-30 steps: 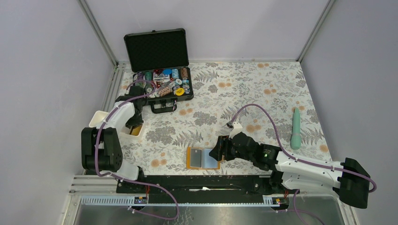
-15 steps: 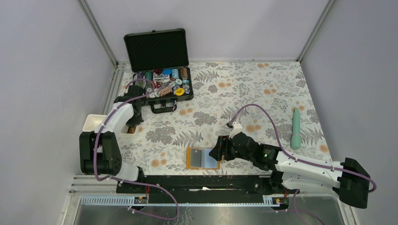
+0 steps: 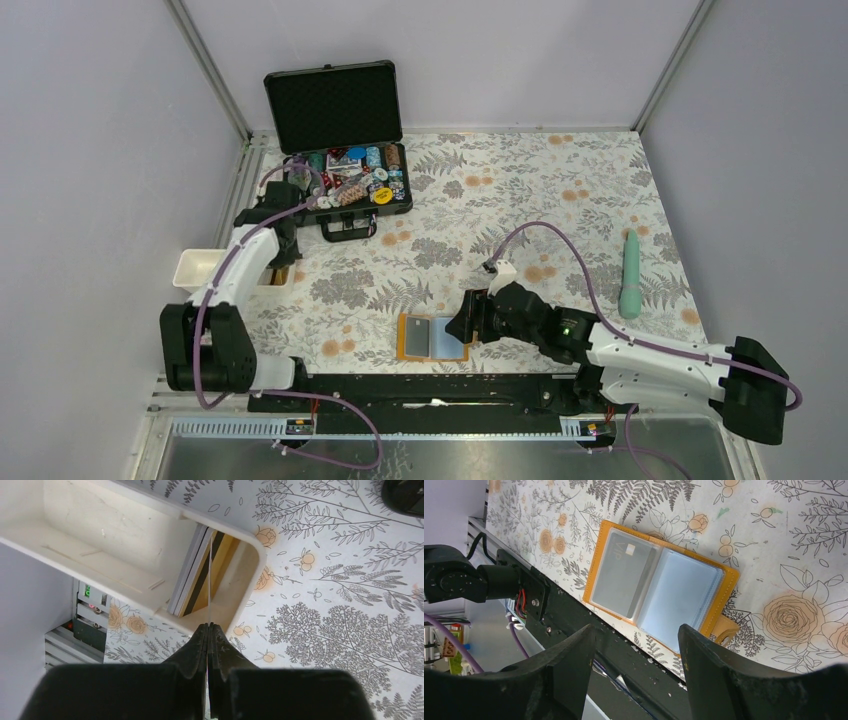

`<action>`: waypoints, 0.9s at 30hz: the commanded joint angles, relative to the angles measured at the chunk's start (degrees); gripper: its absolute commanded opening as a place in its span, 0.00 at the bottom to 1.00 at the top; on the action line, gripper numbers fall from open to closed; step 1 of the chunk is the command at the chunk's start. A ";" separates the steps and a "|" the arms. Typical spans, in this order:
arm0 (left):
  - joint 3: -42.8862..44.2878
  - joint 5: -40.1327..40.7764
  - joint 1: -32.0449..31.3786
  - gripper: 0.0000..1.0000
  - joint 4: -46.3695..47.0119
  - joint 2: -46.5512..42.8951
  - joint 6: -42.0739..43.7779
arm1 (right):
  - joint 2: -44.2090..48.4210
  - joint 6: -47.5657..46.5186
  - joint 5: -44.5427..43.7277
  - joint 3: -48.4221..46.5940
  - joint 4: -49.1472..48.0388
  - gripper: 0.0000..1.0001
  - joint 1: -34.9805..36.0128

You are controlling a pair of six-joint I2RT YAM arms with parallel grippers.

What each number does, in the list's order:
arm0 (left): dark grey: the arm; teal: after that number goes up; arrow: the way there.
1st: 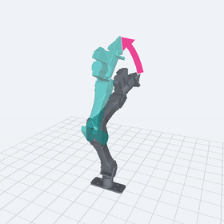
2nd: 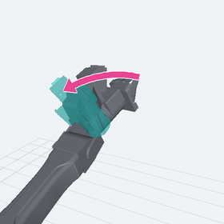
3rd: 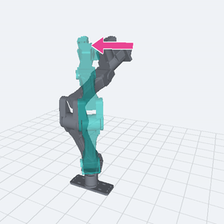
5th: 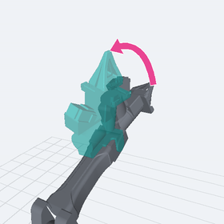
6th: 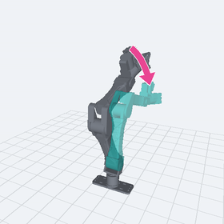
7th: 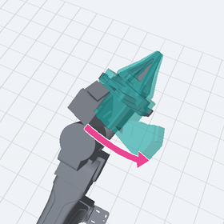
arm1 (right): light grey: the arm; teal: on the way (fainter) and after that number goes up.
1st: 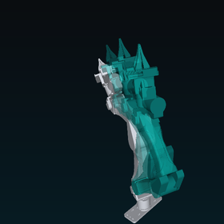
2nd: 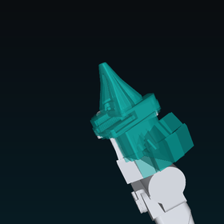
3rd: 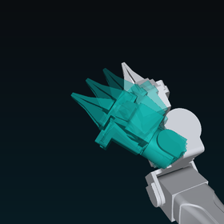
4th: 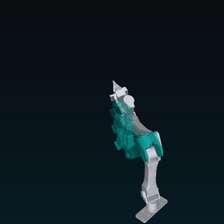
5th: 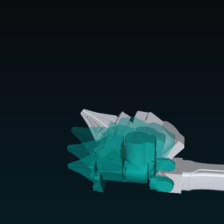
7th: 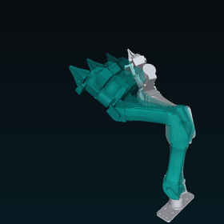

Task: Put the credit cards into the card holder
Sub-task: Pick up the credit card from the storage box.

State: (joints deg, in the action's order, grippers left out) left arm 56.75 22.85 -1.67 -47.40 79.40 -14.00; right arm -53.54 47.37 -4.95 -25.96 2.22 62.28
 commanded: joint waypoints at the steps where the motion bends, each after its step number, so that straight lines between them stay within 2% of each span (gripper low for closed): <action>1: 1.34 2.12 0.35 0.00 -2.42 -6.70 -1.69 | 2.61 -0.37 -1.32 -1.48 -0.08 0.68 -0.31; 6: 3.61 1.90 0.27 0.00 -4.69 -13.50 -2.53 | 5.86 -1.21 -2.22 -2.10 1.61 0.70 -0.31; 12: 6.32 -6.03 -0.44 0.00 -6.30 -22.20 -3.67 | 10.16 -2.07 -1.54 -2.47 1.58 0.71 -0.31; 14: 6.76 -11.57 -0.67 0.00 -6.18 -25.33 -4.03 | 11.49 -2.84 -0.62 -2.75 1.25 0.71 -0.32; 18: 4.70 -28.61 -2.61 0.00 -2.11 -32.30 -7.11 | 14.80 -4.53 2.83 -2.58 -1.46 0.72 -0.32; 20: 2.39 -36.44 -6.05 0.00 1.99 -35.49 -11.50 | 16.49 -4.76 5.51 -1.97 -5.53 0.74 -0.32; 22: -0.28 -40.69 -10.41 0.00 7.35 -38.43 -16.35 | 17.94 -4.48 8.84 -1.31 -8.98 0.77 -0.32; 24: -3.57 -43.26 -16.04 0.00 14.72 -41.22 -21.84 | 18.71 -3.89 11.60 -1.20 -12.05 0.78 -0.31; 27: -8.09 -42.89 -25.51 0.00 25.00 -43.31 -28.71 | 18.69 -2.20 15.07 -1.42 -15.88 0.79 -0.30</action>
State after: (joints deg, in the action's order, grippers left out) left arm 53.21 -12.40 -18.26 -39.62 37.85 -31.07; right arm -35.33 44.38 3.31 -26.28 -4.62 62.19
